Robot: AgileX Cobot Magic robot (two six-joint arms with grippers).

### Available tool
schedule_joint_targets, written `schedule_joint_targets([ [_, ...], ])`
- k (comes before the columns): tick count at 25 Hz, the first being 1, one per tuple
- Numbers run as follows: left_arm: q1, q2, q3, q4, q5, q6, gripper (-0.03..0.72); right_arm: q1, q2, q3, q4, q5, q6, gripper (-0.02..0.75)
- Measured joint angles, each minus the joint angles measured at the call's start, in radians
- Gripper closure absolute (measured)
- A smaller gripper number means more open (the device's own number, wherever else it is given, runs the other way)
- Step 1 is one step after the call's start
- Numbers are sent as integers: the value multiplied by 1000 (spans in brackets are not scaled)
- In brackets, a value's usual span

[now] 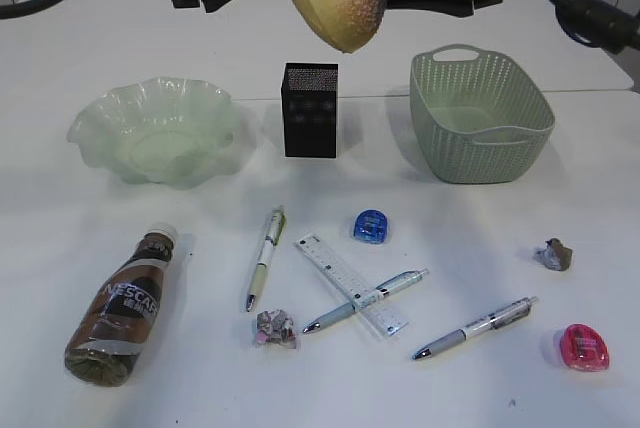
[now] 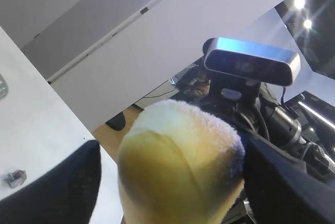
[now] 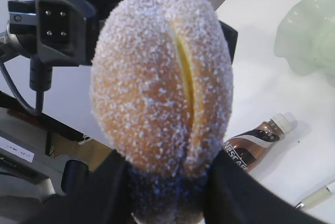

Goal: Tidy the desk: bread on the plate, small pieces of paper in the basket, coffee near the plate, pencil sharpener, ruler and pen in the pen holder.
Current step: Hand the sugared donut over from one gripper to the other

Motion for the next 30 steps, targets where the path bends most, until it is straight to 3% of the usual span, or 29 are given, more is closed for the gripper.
schedule_joint_targets([
  [23, -23, 20, -9, -21, -33, 0, 94, -2, 0, 2, -6, -10, 7, 447],
  [30, -27, 20, -9, -21, -31, -16, 8, -2, 0, 2, -6, -10, 9, 447],
])
